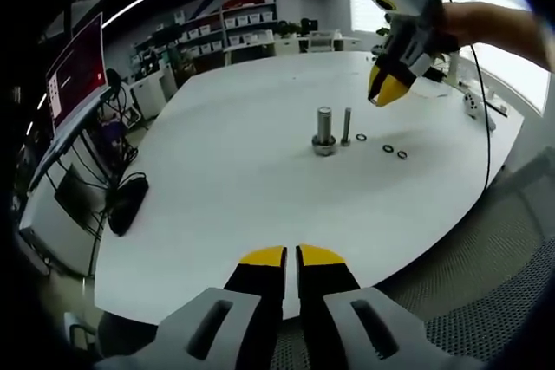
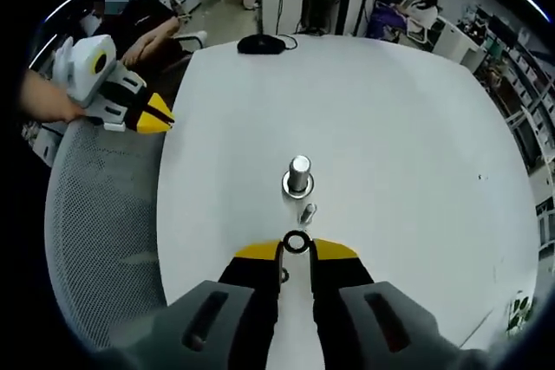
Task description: Place the washer onto the threaded stud by aligning its center hole with the stud, sliding it down to the base, and recovering from edge contact or off-axis alignment until the washer reaches the visible bottom stop.
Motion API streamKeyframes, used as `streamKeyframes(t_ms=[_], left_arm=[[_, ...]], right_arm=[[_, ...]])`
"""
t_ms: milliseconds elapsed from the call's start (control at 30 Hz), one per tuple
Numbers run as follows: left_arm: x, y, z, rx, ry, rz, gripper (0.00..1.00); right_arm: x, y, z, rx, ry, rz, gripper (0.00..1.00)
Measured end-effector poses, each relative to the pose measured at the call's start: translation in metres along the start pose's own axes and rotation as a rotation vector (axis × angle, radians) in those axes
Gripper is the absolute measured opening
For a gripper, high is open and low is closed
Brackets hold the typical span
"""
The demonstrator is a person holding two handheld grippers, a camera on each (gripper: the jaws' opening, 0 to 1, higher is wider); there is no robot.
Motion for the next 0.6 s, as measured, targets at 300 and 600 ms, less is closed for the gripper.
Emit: streamKeyframes(t_ms=[300,600], left_arm=[[0.001,0.001,0.0,0.006,-0.002,0.012,0.0],[0.002,0.0,0.0,-0.009,-0.005,0.022,0.0]], right_arm=[[-0.002,-0.01,-0.011,-0.011,0.003,-0.004,0.15],[-0.007,-0.016,-0.021,0.002,0.015,0.001,0.15]])
Point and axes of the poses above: the point that each gripper's makers call its tool centre point, and the gripper's own axes: z roughly backward along the fingers, x roughly to its left, y roughly out of its underside, the point moved 4 cm from there along z, roughly backward along the fingers, and after that the axes turned 5 degrees about y, right-handed, at the moved point
